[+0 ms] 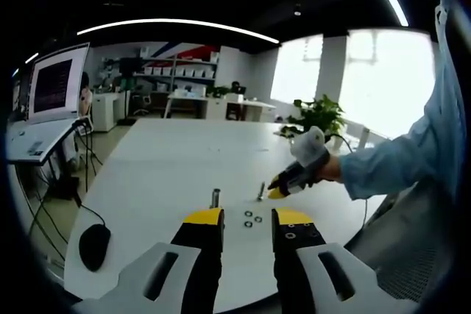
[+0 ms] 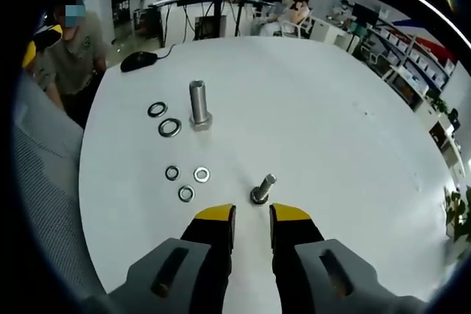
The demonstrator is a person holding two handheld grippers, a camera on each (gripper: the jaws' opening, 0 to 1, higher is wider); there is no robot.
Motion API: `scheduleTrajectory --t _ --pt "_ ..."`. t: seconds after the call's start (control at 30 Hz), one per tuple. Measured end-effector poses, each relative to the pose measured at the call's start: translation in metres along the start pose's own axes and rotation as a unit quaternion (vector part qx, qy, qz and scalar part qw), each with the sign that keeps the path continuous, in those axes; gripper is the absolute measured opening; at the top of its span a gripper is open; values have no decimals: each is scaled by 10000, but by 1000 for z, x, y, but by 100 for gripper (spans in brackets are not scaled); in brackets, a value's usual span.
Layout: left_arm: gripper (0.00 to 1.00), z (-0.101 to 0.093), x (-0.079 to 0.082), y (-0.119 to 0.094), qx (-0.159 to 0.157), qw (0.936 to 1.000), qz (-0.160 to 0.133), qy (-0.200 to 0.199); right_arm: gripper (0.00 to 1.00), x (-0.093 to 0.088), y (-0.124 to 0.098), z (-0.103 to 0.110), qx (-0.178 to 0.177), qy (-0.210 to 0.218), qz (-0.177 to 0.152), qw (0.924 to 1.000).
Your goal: Place the washer onto the threaded stud by aligning its center hole with the stud, sliding it down to the base, and recovering from edge contact or off-axis alignment until the washer reaches the visible bottom stop.
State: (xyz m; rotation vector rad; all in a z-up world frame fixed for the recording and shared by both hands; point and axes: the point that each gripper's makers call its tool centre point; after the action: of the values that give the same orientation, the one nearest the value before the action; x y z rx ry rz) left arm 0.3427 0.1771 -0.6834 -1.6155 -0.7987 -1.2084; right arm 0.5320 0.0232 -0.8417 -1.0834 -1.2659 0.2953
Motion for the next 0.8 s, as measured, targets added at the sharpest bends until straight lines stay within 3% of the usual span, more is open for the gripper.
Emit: scheduleTrajectory --t 0.43,0.8 --pt "24 0 0 0 -9 10000 16 3 20 -7 7 21 206 45 62 9998" --pt "23 1 0 1 5 10000 4 -3 20 -9 17 56 659 -130 150 9976"
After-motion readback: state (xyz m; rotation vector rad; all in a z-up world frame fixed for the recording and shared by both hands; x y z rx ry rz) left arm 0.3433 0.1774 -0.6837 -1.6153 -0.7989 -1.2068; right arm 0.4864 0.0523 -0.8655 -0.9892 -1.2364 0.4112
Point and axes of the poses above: the point that each gripper's makers call its tool centre point, and the gripper's own axes: y roughly forward along the fingers, z roughly to its left, x roughly out of its top, and after that the axes turned 6 degrees about y, right-handed
